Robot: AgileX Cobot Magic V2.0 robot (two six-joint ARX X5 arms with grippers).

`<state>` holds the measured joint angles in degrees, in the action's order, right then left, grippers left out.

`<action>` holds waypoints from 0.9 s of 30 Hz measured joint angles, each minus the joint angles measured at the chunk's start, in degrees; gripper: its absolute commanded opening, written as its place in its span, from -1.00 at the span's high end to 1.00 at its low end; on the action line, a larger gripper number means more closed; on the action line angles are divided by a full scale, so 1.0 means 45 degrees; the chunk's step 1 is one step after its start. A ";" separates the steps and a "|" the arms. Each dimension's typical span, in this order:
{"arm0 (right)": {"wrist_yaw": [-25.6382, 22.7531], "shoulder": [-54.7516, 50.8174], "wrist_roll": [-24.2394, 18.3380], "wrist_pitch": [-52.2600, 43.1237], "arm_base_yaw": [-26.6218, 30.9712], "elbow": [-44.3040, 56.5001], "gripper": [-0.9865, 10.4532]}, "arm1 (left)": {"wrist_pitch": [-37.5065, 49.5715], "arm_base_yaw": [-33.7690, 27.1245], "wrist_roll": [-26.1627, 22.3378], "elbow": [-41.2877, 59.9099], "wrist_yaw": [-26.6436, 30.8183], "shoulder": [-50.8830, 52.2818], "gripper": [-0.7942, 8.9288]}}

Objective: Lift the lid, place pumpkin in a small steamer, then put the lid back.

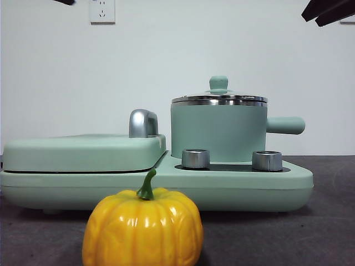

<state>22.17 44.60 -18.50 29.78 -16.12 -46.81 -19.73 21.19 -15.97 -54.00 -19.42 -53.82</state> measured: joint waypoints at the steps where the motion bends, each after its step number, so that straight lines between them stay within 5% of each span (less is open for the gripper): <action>1: 0.0000 0.0000 0.0073 -0.0039 0.0000 0.0000 0.38 | 0.0219 0.0102 0.0112 -0.0005 0.0005 -0.0223 0.39; 17: 0.0029 0.0000 0.0214 -0.0102 0.0000 0.0000 0.38 | 0.5022 0.2463 0.0602 -0.0175 0.0000 -0.4575 0.39; 27: 0.0029 0.0000 0.0214 -0.0107 0.0000 0.0000 0.38 | 0.5625 0.3230 0.0767 -0.2089 0.0350 -0.7169 0.39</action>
<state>22.30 44.60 -17.54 29.30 -16.12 -46.81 5.58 35.73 -12.51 -63.40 -17.85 -86.08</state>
